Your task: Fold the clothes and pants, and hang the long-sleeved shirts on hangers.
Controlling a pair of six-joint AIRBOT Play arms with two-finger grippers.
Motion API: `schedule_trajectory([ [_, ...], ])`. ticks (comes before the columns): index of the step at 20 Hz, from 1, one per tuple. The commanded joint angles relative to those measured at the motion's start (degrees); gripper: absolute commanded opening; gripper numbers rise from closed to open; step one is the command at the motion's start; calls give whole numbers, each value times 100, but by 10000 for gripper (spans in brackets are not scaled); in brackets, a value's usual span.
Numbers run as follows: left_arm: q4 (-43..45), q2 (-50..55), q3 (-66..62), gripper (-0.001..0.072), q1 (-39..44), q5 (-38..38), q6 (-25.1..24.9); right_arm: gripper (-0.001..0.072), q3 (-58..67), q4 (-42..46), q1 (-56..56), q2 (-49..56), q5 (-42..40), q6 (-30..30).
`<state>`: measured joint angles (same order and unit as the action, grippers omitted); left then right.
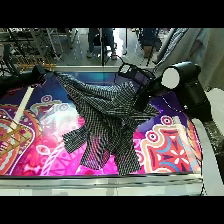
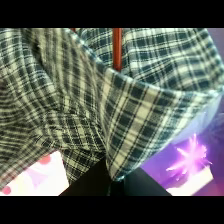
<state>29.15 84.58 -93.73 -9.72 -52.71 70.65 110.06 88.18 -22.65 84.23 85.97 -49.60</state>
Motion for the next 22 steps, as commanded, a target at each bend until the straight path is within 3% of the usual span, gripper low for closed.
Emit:
schedule_trajectory([
  [1,-7,-35,-2,8,63,-63,-280,22,-2,74,-118,120,-13,341],
  [5,-330,-44,-4,8,153,-105,-533,22,-42,398,-420,343,363,400],
  [8,-1178,-151,-4,8,164,-221,-1180,22,-122,612,-483,669,673,-26],
  [10,-1333,-337,-4,8,164,-256,-1353,22,-120,1005,-483,914,601,-876],
  [12,-1281,-538,-4,8,162,-485,-1416,22,-120,1244,-439,1001,-4,-2131],
  [14,-1117,-610,-2,9,179,-1069,-1412,22,-11,962,-352,994,-680,-2979],
  [18,111,-540,168,12,437,-2592,-1303,22,756,313,13,984,-1110,-4194],
  [19,555,-531,247,149,599,-2636,-1300,22,918,-74,155,935,-1154,-4315],
  [20,876,-531,299,413,748,-2605,-1300,22,949,-542,334,798,-1244,-4404],
  [21,1043,-533,302,554,872,-2601,-1246,22,927,-922,496,629,-1325,-4468],
  [22,1012,-546,297,554,944,-2603,-1106,22,922,-1209,664,452,-1390,-4527],
])
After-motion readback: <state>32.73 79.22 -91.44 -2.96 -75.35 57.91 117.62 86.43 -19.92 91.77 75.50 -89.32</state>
